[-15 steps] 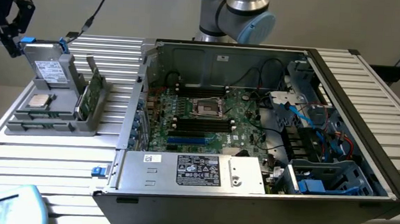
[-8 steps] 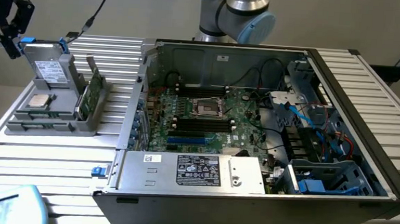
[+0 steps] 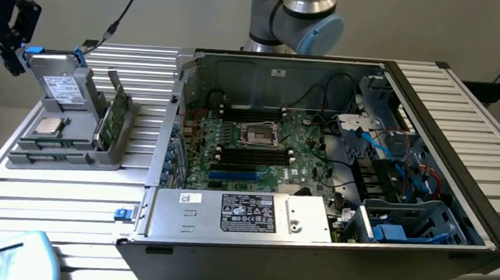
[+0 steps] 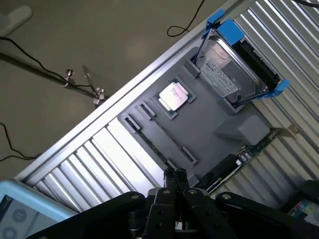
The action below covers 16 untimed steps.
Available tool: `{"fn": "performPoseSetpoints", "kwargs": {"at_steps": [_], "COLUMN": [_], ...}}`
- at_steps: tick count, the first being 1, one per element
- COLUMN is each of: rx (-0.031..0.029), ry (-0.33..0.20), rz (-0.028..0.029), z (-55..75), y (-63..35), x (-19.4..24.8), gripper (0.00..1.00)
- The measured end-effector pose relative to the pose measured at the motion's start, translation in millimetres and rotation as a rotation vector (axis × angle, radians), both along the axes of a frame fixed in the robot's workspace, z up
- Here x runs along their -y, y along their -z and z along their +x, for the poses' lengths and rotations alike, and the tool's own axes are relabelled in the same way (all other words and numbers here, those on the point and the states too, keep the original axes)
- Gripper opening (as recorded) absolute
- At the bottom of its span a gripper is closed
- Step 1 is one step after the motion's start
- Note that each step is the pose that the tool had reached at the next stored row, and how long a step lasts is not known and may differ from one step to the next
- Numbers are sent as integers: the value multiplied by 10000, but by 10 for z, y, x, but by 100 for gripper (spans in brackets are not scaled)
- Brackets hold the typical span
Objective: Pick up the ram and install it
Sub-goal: 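Pick up the ram and move it above insertion slot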
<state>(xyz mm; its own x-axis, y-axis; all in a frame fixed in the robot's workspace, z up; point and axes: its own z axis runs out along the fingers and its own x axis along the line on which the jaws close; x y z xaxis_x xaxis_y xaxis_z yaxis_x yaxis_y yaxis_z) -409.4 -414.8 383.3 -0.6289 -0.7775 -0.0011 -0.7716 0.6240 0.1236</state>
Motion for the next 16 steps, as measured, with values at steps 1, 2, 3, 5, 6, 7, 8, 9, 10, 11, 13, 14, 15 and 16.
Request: {"fn": "performPoseSetpoints", "kwargs": {"at_steps": [1,2,3,5,6,7,8,9,10,11,13,14,15,16], "rx": [1,1,1,0,0,1,0,1,0,-1,-2,-1,3,24], "ry": [-179,-359,-550,-916,-1095,-1280,-1466,-1640,-1820,-1999,-2366,-2515,-2651,-2794], "rz": [1,1,1,0,0,0,-2,-2,-3,-5,-9,-14,-23,-39], "z": [0,0,0,0,0,0,0,0,0,0,0,0,0,-1], "y": [5,10,16,27,32,38,44,50,56,61,73,77,81,85], "x": [0,0,0,0,0,0,0,0,0,0,0,0,0,-1], "gripper": [11,11,11,11,11,11,11,11,11,11,11,11,11,11]}}
